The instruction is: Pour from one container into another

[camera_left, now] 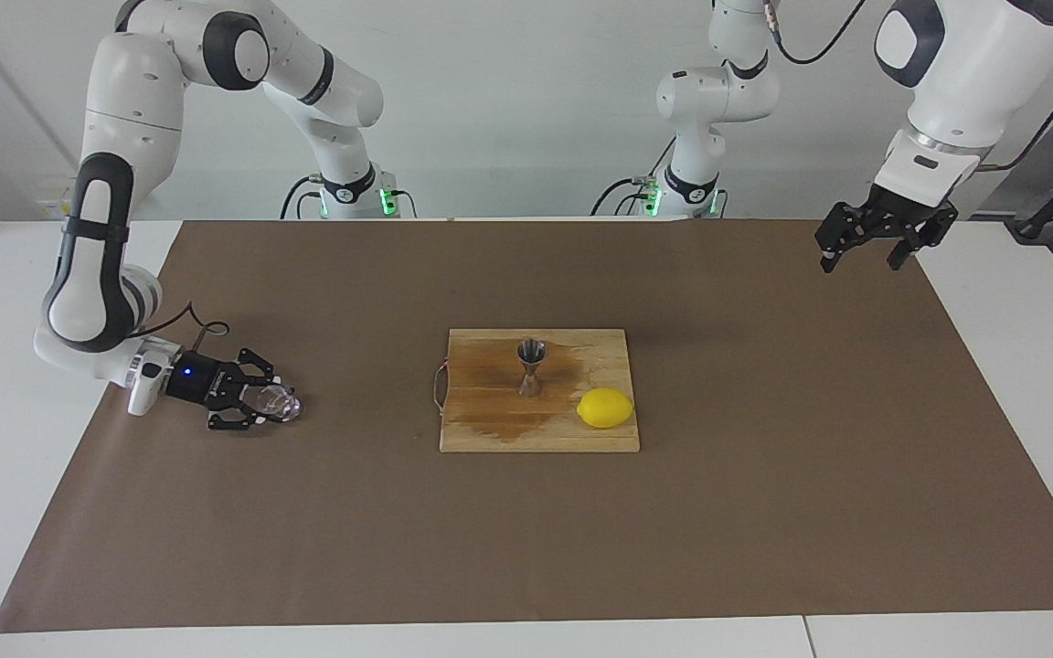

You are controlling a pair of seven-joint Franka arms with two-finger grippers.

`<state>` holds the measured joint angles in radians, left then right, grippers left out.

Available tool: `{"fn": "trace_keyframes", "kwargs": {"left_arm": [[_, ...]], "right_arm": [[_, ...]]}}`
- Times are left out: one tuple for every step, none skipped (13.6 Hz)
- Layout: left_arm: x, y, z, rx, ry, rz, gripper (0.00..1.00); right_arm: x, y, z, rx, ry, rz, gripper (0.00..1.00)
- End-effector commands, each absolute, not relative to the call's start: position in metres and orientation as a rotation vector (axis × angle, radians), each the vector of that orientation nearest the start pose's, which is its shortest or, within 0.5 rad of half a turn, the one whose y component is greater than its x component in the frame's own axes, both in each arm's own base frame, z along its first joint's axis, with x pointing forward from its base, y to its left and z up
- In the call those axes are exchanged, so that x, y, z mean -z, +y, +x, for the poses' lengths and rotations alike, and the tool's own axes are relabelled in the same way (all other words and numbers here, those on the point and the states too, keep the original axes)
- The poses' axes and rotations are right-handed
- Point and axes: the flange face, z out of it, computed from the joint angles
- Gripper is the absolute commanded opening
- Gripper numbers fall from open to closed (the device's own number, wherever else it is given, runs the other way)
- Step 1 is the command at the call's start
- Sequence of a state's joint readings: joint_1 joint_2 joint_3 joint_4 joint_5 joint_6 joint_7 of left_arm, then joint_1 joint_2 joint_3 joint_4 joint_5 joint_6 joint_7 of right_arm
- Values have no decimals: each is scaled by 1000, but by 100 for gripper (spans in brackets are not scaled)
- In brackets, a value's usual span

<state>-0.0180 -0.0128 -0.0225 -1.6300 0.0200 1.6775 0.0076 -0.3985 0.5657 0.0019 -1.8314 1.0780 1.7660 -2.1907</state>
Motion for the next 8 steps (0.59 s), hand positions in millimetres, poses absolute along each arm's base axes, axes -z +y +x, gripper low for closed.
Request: {"fn": "trace_keyframes", "kwargs": {"left_arm": [[-615, -19, 554, 87, 60, -3113, 100], [-615, -19, 554, 87, 60, -3113, 100], [-615, -19, 554, 87, 60, -3113, 100], [-615, -19, 554, 87, 60, -3113, 100], [-615, -19, 554, 87, 60, -3113, 100], [-615, -19, 554, 87, 60, -3113, 100], [-615, -19, 554, 87, 60, -3113, 100], [-615, -19, 554, 87, 60, -3113, 100]], "right_arm": [[-227, -160, 592, 982, -1223, -1772, 100], [-233, -157, 595, 997, -1216, -1768, 100], [-238, -154, 597, 1001, -1210, -1767, 100], [-247, -148, 600, 998, -1195, -1764, 100], [-261, -148, 601, 1001, -1188, -1768, 100], [-277, -147, 602, 991, -1167, -1787, 100], [-295, -147, 603, 980, -1137, -1808, 100], [-312, -141, 605, 956, -1109, -1833, 100]]}}
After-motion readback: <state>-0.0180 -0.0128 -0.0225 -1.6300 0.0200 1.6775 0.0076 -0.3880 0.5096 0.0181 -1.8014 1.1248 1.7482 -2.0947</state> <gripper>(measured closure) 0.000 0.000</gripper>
